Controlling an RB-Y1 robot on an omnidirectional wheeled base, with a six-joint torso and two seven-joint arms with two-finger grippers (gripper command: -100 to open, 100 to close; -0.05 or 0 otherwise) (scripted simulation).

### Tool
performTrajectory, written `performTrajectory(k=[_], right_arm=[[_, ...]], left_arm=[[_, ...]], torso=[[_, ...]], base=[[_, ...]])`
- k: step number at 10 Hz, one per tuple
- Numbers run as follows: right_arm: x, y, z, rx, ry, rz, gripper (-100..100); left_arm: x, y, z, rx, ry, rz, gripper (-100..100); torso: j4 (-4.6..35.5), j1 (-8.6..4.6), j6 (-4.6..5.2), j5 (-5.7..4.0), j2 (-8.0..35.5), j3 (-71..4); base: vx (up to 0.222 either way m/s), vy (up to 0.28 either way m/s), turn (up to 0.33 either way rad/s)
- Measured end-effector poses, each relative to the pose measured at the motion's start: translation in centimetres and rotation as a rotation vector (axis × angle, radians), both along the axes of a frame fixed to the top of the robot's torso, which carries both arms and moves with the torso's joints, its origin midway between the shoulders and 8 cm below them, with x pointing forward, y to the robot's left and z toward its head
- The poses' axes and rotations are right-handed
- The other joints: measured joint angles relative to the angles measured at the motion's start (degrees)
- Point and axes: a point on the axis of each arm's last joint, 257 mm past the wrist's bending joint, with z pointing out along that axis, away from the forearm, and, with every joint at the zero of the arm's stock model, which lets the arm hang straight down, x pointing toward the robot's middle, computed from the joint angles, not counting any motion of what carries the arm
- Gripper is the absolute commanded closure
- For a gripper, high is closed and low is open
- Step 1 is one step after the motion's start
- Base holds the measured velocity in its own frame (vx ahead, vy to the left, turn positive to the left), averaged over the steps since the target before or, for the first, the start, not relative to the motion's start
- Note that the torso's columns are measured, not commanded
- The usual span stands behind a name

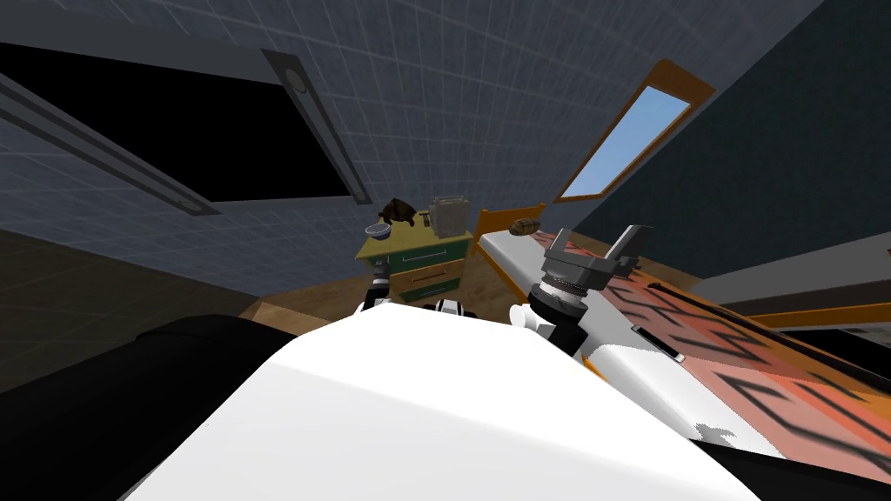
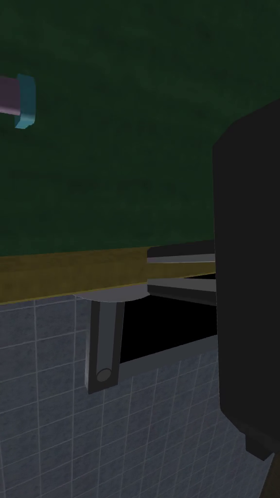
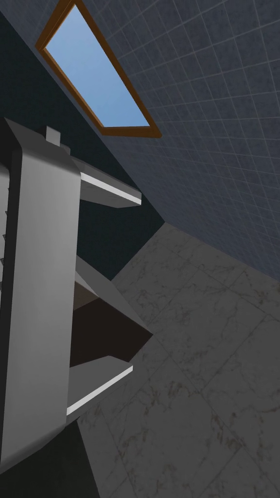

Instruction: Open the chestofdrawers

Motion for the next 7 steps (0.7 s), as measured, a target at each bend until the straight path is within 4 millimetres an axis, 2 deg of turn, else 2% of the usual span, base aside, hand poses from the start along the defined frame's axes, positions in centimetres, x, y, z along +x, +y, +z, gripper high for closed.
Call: performTrajectory(k=[2, 5, 7], right_arm=[[0.0, 0.0, 0.0, 0.000, 0.000, 0.000, 0], [0.0, 0.0, 0.0, 0.000, 0.000, 0.000, 0], [0.0, 0.0, 0.0, 0.000, 0.000, 0.000, 0]], left_arm=[[-0.3, 0.4, -2.0, -0.025, 0.030, 0.012, -100], [-1.0, 1.5, -4.7, -0.073, 0.058, 0.044, -100], [-1.6, 1.2, -6.7, -0.131, 0.070, 0.076, -100]], torso=[[0.28, -0.11, -0.44, -0.26, 0.45, 0.19], [0.55, -0.16, -0.57, -0.37, 1.16, 0.62], [0.54, -0.04, -0.57, -0.34, 1.16, 0.62]], base=[[0.061, -0.159, 0.041], [0.082, -0.167, 0.064], [0.034, -0.114, 0.040]])
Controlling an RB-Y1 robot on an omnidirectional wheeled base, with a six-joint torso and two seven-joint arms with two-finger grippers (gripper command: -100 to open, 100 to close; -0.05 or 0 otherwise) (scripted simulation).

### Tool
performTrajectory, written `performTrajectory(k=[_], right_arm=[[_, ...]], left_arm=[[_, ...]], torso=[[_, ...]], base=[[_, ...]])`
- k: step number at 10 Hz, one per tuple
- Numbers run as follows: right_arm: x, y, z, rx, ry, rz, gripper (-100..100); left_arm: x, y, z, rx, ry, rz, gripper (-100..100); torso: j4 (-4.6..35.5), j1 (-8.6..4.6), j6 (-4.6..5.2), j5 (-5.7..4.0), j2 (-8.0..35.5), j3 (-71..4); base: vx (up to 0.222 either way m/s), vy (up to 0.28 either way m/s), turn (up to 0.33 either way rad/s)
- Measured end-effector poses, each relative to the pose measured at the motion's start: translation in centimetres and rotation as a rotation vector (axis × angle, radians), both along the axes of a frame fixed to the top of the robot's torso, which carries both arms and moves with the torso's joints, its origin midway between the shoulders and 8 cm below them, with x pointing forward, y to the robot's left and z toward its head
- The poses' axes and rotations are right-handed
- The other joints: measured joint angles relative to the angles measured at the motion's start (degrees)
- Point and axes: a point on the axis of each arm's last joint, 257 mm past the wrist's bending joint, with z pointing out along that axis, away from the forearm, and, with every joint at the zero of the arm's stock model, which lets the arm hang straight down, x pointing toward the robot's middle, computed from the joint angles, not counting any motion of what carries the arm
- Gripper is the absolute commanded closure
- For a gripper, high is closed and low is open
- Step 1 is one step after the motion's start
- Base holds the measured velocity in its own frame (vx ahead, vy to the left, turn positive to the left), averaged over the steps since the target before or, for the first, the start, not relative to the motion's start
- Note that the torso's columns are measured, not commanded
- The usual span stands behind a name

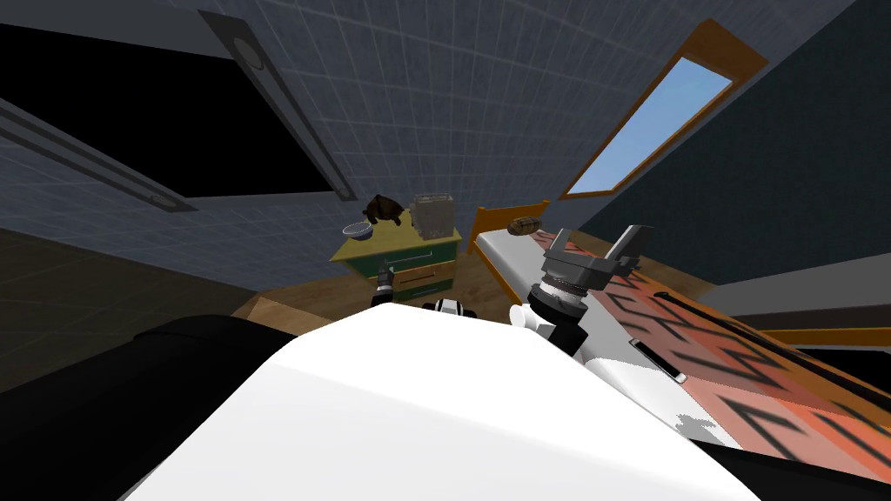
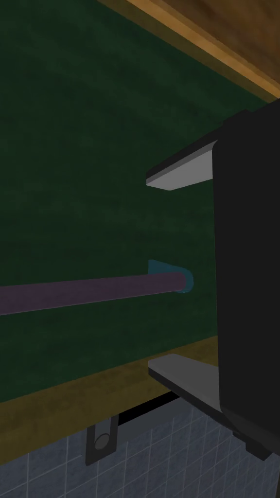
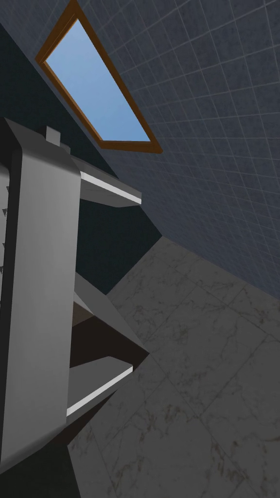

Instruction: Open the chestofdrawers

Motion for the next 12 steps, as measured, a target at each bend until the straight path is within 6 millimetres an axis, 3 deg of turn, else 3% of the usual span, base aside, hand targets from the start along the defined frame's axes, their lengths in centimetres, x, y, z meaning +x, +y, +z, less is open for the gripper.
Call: performTrajectory(k=[2, 4, 5, 12], right_arm=[[0.0, 0.0, 0.0, 0.000, 0.000, 0.000, 0], [0.0, 0.0, 0.0, 0.000, 0.000, 0.000, 0], [0.0, 0.0, 0.0, 0.000, 0.000, 0.000, 0], [0.0, 0.0, 0.0, 0.000, 0.000, 0.000, 0]], left_arm=[[-0.2, 0.0, -0.6, -0.024, 0.000, 0.012, -100], [-0.1, 0.4, 0.3, -0.019, -0.001, 0.015, -100], [-0.1, 0.5, 0.3, -0.019, 0.000, 0.015, 100], [-0.5, 0.2, 0.5, -0.020, 0.000, 0.007, 100]], torso=[[-0.01, 0.19, 0.00, 0.05, -0.03, -0.02], [-0.08, 0.00, 0.00, 0.01, -0.30, -0.18], [-0.05, -0.10, 0.00, -0.02, -0.14, -0.10], [-0.07, 0.03, 0.01, -0.04, -0.44, -0.27]], base=[[0.026, -0.020, -0.005], [0.055, 0.005, -0.010], [-0.034, 0.003, 0.024], [-0.114, -0.058, 0.011]])
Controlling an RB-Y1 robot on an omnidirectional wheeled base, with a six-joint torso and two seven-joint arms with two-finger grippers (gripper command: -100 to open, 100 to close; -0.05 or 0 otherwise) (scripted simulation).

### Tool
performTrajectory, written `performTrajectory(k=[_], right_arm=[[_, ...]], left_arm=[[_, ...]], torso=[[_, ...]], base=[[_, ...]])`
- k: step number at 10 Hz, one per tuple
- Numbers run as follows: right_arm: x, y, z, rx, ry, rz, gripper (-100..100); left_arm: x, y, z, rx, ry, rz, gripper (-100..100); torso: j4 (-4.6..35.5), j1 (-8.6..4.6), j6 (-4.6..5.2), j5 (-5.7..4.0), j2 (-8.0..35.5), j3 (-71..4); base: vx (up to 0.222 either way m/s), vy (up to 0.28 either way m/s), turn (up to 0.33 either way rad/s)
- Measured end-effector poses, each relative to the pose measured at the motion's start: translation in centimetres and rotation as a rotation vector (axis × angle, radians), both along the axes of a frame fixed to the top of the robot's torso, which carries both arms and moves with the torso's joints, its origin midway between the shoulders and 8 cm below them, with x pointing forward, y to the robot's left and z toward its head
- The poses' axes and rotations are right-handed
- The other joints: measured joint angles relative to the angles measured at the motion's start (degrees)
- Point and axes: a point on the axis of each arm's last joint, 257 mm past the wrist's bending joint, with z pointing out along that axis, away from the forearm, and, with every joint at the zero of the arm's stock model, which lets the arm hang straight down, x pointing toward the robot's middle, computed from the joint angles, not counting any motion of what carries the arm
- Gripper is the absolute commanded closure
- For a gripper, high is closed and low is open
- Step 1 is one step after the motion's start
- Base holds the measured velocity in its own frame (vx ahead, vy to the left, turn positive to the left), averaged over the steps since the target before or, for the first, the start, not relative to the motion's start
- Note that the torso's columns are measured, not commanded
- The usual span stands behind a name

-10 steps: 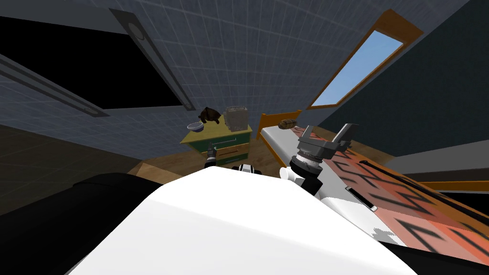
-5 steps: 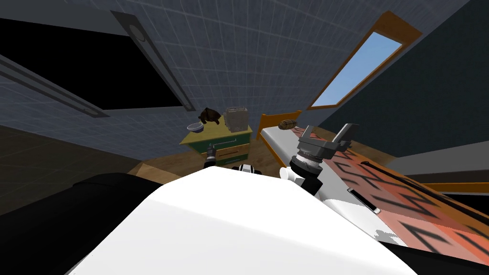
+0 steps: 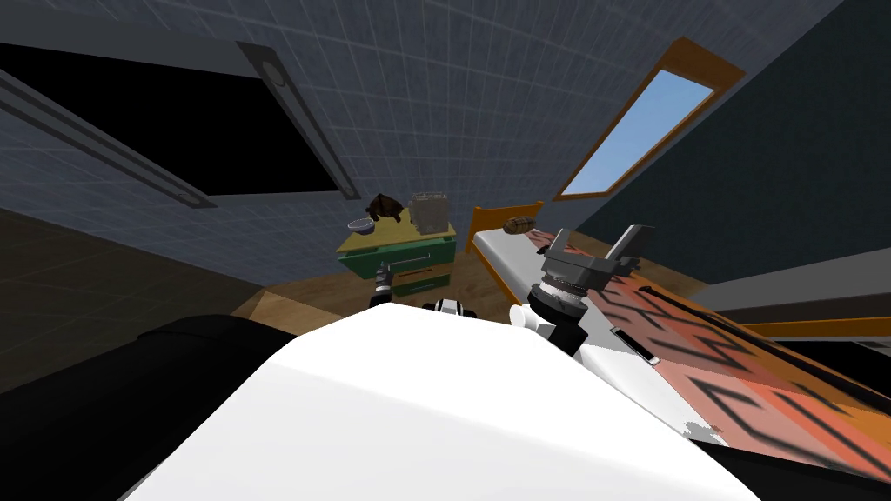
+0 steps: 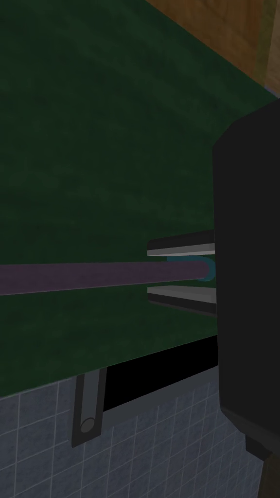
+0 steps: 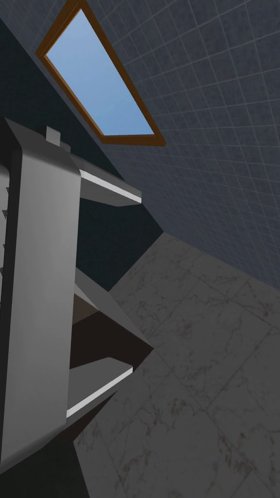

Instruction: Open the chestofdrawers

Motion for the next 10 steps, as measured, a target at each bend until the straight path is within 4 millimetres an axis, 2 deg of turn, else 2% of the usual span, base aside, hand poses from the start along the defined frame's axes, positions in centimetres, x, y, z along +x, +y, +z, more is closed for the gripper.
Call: performTrajectory(k=[9, 10], right_arm=[[0.0, 0.0, 0.0, 0.000, 0.000, 0.000, 0], [0.0, 0.0, 0.0, 0.000, 0.000, 0.000, 0]], left_arm=[[-1.2, -0.5, 0.3, 0.003, 0.002, -0.010, 100], [-1.4, -0.6, 0.3, 0.003, 0.003, -0.011, -100]], torso=[[-0.04, -0.21, 0.07, 0.10, 0.33, 0.24], [-0.04, -0.18, 0.08, 0.11, 0.31, 0.23]], base=[[-0.158, -0.074, 0.014], [-0.084, -0.049, -0.013]])
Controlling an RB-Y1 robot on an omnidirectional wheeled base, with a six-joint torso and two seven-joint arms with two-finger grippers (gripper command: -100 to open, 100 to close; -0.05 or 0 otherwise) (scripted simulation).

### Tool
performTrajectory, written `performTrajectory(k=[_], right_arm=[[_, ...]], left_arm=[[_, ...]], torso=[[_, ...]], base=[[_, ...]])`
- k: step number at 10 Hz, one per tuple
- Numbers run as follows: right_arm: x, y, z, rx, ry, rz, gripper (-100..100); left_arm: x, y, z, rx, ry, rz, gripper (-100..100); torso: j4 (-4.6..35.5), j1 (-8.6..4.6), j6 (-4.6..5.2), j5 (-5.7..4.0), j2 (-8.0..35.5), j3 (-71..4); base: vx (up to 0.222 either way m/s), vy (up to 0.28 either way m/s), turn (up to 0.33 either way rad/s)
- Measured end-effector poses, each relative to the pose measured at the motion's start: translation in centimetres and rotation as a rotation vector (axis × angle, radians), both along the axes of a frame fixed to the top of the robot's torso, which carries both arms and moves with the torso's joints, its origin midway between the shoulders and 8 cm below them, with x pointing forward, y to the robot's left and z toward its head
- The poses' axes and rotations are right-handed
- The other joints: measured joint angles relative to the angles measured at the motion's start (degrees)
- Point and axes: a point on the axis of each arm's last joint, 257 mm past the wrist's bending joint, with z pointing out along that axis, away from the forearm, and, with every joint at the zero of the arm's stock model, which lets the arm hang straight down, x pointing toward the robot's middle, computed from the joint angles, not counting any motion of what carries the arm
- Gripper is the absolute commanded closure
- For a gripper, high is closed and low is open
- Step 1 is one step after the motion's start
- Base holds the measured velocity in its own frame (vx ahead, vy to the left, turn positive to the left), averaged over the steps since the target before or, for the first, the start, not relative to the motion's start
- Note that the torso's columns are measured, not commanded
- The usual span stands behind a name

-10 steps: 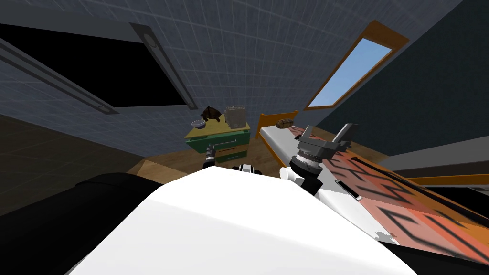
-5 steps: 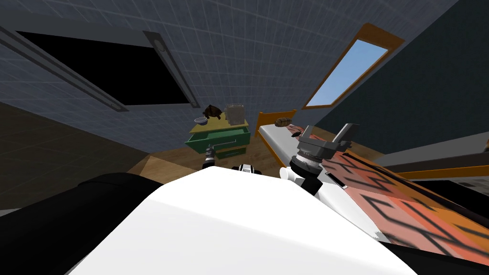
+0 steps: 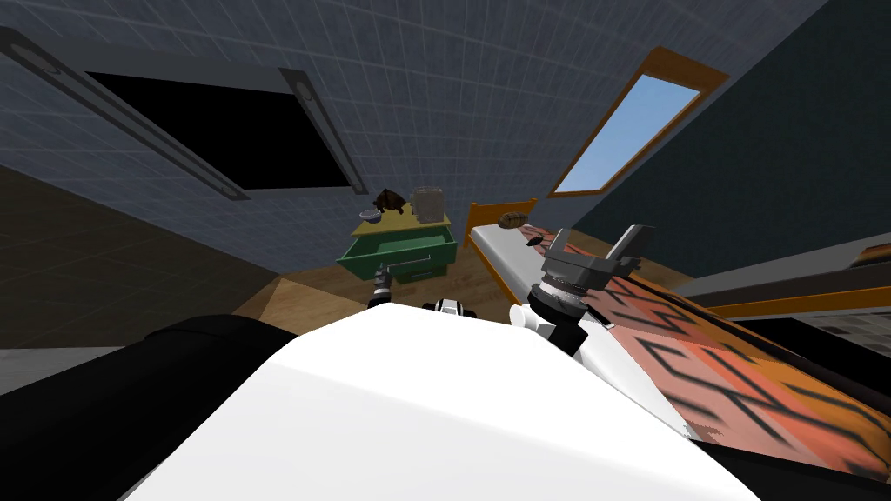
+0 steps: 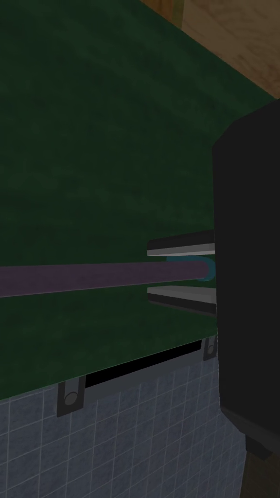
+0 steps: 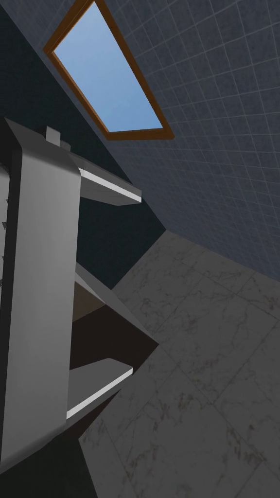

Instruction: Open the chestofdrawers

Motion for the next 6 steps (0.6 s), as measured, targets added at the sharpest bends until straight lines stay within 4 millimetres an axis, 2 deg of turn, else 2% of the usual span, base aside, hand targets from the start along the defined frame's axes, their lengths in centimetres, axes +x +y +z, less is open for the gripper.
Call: performTrajectory(k=[3, 6], right_arm=[[0.0, 0.0, 0.0, 0.000, 0.000, 0.000, 0], [0.0, 0.0, 0.0, 0.000, 0.000, 0.000, 0]], left_arm=[[-0.6, 0.6, 1.0, -0.002, 0.005, 0.006, -100], [-1.0, 1.2, 2.9, 0.001, -0.002, 0.009, -100]], torso=[[0.00, 0.14, -0.05, -0.12, -0.45, -0.33], [0.12, -0.01, -0.08, -0.10, 0.13, 0.06]], base=[[0.036, -0.006, -0.008], [0.023, -0.010, -0.009]])
